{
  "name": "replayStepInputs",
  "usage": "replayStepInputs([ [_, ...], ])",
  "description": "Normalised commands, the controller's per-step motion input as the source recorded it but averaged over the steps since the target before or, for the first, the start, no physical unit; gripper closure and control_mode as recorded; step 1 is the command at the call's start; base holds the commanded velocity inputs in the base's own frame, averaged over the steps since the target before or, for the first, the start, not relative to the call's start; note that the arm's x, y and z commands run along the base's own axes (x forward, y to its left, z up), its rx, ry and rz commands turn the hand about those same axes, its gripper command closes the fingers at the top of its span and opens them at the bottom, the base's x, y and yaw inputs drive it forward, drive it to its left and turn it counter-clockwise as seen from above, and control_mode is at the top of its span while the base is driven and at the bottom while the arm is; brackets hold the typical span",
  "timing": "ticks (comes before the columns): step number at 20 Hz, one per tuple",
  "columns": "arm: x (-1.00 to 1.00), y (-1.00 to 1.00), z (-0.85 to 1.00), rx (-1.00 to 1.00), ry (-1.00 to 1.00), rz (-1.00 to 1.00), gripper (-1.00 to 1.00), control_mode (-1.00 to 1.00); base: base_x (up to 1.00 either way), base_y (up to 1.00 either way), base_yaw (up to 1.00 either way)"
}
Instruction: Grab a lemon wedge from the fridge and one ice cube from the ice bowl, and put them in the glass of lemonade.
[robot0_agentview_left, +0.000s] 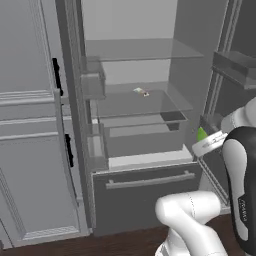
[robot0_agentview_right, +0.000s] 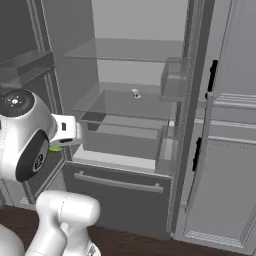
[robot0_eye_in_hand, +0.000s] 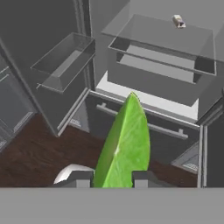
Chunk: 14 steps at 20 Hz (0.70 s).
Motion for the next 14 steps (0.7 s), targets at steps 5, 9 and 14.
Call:
replayStepInputs([
  [5, 0.00, 0.00, 0.00, 0.00, 0.00, 0.00, 1.00, 1.00, -0.92, 0.02, 0.69],
  [9, 0.00, 0.00, 0.00, 0.00, 0.00, 0.00, 1.00, 1.00, -0.86, 0.16, 0.74],
  [14, 0.00, 0.00, 0.00, 0.00, 0.00, 0.00, 1.00, 1.00, -0.43, 0.77, 0.49],
])
